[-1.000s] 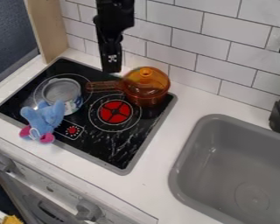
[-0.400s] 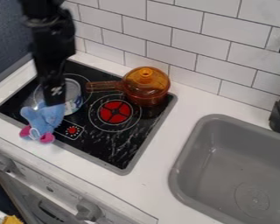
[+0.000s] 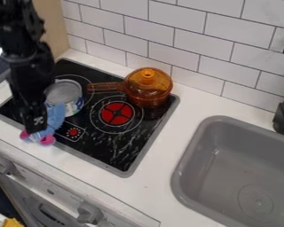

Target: Put the blue object on the top left side of the stove

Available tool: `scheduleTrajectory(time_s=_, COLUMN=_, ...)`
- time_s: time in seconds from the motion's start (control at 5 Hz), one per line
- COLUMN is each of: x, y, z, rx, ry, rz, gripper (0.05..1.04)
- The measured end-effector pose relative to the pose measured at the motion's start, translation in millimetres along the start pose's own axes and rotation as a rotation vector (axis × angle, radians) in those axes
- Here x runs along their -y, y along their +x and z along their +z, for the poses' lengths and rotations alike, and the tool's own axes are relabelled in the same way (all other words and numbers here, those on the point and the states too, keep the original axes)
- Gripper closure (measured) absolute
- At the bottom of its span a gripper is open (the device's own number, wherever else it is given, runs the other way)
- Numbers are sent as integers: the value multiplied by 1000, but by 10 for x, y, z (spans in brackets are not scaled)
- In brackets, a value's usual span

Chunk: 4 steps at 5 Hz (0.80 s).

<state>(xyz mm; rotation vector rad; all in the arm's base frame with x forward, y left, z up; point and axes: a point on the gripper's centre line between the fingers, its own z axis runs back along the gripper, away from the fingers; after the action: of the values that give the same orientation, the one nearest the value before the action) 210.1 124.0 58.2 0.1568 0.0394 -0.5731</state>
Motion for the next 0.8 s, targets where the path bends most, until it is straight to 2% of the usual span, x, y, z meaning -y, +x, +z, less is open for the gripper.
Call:
scheduleTrajectory(time_s=0.2, x=-9, y=-12, z=-147, rx=-26, ry=-16, rz=14, gripper=79)
scheduleTrajectory(time_s=0.4, x=-17, y=-23, z=-273, rx=-77, ry=-15, rz=51, gripper=83)
scheduleTrajectory(time_s=0.6, x=-19, y=16, z=-412, rx=-114, ry=-43, rz=45, gripper=83)
scheduleTrajectory(time_s=0.8, x=6, y=77, z=-468, rx=-124, ry=-51, rz=21, gripper=83)
